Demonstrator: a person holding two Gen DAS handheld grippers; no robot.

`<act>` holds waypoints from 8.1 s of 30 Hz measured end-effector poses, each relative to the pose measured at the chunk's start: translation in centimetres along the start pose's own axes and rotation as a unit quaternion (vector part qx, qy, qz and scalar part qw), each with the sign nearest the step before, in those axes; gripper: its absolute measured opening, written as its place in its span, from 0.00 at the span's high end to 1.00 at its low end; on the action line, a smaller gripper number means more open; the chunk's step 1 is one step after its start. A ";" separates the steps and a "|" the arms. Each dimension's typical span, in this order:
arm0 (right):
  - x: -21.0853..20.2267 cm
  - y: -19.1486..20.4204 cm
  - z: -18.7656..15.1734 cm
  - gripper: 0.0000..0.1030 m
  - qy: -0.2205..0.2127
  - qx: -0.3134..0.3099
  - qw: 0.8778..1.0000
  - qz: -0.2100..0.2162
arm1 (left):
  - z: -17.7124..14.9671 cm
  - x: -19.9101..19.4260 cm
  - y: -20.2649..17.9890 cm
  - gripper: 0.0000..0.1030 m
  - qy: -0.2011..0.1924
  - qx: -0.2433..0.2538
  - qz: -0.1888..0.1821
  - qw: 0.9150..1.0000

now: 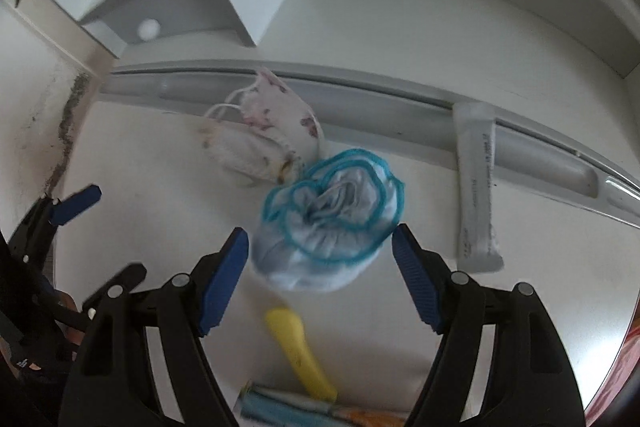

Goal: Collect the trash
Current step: 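Grasp the white printed mask with the left tool while the right tool grasps the blue-trimmed sock, then carry the mask and sock over the black bin and open both tools, then move both open tools back to the desk, then grasp the pink juice box with the left tool while the right tool grasps crumpled white paper, then carry the juice box and paper over the bin and open both tools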

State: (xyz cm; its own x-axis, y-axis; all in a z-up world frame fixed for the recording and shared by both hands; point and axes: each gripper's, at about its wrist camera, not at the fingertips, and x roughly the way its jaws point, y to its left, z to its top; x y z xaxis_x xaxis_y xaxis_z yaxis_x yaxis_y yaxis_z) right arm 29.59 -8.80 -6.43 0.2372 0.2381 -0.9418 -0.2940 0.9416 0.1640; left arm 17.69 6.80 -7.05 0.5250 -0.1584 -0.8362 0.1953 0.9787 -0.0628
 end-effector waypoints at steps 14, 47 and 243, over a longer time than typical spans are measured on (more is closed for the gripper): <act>-5.6 -4.2 -3.8 0.79 -0.050 0.006 0.999 0.009 | 6.8 4.7 -4.9 0.11 0.003 0.049 -0.040 0.998; -17.6 -27.9 -37.9 0.79 -0.150 0.260 0.950 -0.092 | 1.5 -5.4 -30.2 0.73 -0.051 0.166 -0.116 0.978; -4.1 -43.0 -76.7 0.59 -0.089 0.582 0.806 -0.062 | -28.2 12.2 -74.0 0.49 0.203 0.439 -0.299 0.823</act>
State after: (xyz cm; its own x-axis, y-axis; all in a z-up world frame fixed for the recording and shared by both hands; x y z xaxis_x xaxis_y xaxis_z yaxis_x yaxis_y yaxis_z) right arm -29.75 -68.55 -32.17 0.3572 0.0583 -0.9322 0.7853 0.5215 0.3336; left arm -13.76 -63.89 -27.98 -0.1669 -0.3468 -0.9230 0.9344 0.2430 -0.2603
